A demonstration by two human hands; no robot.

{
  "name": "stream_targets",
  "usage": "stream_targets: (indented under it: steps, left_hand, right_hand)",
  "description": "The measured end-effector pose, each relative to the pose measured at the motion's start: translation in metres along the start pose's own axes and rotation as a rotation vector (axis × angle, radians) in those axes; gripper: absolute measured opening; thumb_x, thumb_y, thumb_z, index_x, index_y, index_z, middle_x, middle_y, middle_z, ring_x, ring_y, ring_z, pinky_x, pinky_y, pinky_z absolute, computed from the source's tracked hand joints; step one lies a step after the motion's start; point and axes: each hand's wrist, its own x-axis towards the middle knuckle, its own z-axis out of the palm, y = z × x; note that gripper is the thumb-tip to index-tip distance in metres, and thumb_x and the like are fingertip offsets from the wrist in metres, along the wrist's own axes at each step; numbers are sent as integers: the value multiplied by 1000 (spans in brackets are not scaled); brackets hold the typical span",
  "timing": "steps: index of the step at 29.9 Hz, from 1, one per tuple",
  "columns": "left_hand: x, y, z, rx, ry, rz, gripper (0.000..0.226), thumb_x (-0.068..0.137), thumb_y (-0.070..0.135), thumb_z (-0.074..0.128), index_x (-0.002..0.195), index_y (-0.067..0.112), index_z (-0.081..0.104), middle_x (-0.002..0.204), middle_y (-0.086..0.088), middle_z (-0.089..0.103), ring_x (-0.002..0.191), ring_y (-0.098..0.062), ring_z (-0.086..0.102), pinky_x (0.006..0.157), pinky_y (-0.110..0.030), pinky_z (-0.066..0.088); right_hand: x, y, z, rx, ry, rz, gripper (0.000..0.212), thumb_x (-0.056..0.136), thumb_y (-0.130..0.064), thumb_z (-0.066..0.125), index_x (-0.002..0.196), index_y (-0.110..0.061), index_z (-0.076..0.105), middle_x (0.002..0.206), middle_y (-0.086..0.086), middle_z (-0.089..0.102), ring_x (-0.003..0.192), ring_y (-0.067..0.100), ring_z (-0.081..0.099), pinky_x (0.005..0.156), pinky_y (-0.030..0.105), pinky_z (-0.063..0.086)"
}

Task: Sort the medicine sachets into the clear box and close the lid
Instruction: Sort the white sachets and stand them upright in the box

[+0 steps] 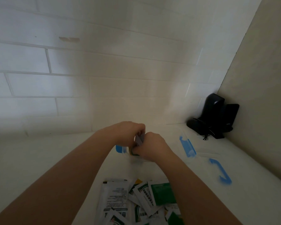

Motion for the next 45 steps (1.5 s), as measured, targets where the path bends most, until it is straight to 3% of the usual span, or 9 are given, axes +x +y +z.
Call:
stream_targets:
  steps: [7, 12, 16, 22, 25, 31, 37, 41, 45]
  left_hand:
    - [3, 7, 2, 49, -108, -23, 52, 70, 7, 72, 112, 15, 42, 115, -8, 51, 89, -21, 48, 82, -35, 44]
    - [-4, 1, 0, -114, 113, 3, 40, 80, -8, 49, 111, 17, 51, 115, -4, 54, 89, -14, 51, 77, -25, 44]
    - [-18, -3, 6, -255, 219, 38, 32, 82, -7, 43, 98, 15, 59, 102, 1, 63, 96, -13, 56, 80, -18, 41]
    - [-56, 1, 26, -551, 684, -6, 26, 86, 5, 50, 97, 28, 54, 96, 18, 55, 93, 10, 50, 79, -1, 34]
    - [-91, 7, 40, -650, 814, -66, 22, 85, 7, 53, 93, 28, 55, 93, 20, 58, 88, 9, 55, 75, 1, 40]
    - [-163, 23, 85, -480, 398, -219, 11, 81, 38, 58, 85, 40, 47, 90, 20, 55, 80, 6, 51, 64, -10, 36]
    - [-189, 48, 121, -200, 192, -501, 56, 56, 73, 59, 89, 34, 36, 88, 16, 40, 84, -6, 41, 71, -21, 35]
    - [-190, 54, 123, -246, 187, -494, 52, 57, 65, 67, 84, 37, 34, 84, 18, 39, 83, -6, 39, 68, -22, 31]
    - [-196, 55, 121, -560, 335, -336, 35, 66, 32, 76, 78, 37, 43, 81, 18, 55, 69, 2, 55, 53, -9, 39]
  right_hand:
    - [-6, 1, -7, 158, -87, 20, 26, 76, -28, 61, 58, -16, 47, 52, -1, 44, 47, 10, 41, 43, 23, 31]
    - [-7, 1, -16, 438, -52, 188, 31, 81, -35, 51, 72, -8, 65, 44, -4, 55, 38, 6, 50, 45, 20, 39]
    - [-10, -3, -13, 340, -67, 180, 29, 80, -27, 51, 78, -4, 69, 46, -4, 56, 41, 8, 49, 46, 20, 38]
    - [-33, -5, -28, 434, 465, -13, 26, 84, -26, 50, 79, -8, 68, 52, 2, 54, 49, 15, 50, 51, 25, 40]
    - [-73, 3, -36, 423, 522, -166, 28, 82, -36, 45, 75, -18, 66, 51, 1, 55, 47, 12, 50, 46, 22, 42]
    - [-161, 41, -4, 187, 66, -203, 14, 81, -43, 49, 84, -37, 62, 73, -14, 62, 69, -1, 53, 62, 12, 43]
    - [-188, 33, 38, 63, 16, -242, 48, 72, -66, 47, 111, -39, 52, 108, -19, 49, 101, -1, 37, 90, 19, 35]
    - [-193, 24, 56, 7, -96, -347, 79, 59, -77, 50, 127, -40, 36, 128, -15, 37, 116, 6, 25, 100, 27, 21]
    - [-198, 28, 64, 0, -33, -392, 73, 68, -70, 51, 132, -39, 34, 138, -16, 36, 123, 3, 23, 101, 23, 14]
